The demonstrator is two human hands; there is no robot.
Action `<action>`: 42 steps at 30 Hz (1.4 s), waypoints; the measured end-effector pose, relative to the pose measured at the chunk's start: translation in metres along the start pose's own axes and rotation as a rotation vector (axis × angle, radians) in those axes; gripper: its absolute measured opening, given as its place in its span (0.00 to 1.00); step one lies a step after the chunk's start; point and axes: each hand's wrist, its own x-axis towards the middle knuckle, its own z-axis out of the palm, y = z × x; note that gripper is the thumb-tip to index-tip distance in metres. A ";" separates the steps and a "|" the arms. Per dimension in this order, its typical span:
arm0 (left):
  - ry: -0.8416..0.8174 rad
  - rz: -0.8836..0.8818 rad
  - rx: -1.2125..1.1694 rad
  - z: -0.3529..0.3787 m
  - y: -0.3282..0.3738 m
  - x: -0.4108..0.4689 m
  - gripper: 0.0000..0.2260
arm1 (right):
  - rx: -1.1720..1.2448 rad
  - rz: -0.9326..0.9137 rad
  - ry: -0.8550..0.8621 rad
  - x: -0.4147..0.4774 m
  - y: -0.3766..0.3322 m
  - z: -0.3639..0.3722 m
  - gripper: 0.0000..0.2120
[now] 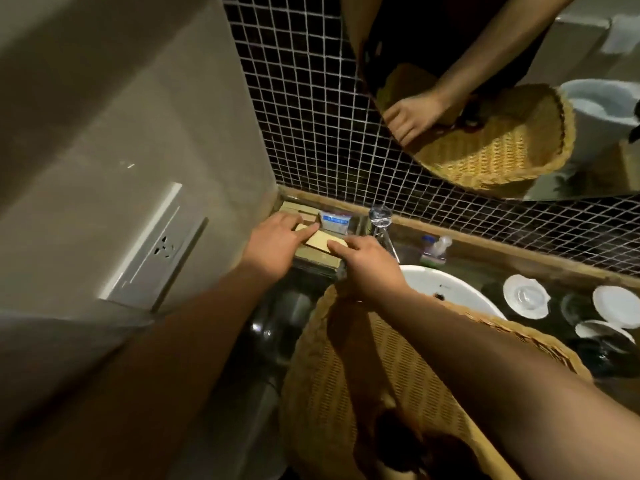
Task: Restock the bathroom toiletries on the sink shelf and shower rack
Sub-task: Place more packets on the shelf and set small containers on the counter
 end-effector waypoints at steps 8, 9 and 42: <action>-0.068 -0.042 -0.029 0.038 -0.023 0.029 0.32 | -0.069 -0.036 -0.075 0.056 0.006 0.015 0.33; -0.078 -0.057 -0.046 0.040 -0.024 0.032 0.32 | -0.076 -0.041 -0.094 0.061 0.007 0.016 0.33; -0.130 -0.169 -0.250 0.109 -0.012 0.013 0.40 | -0.012 -0.050 -0.219 0.104 0.008 0.040 0.25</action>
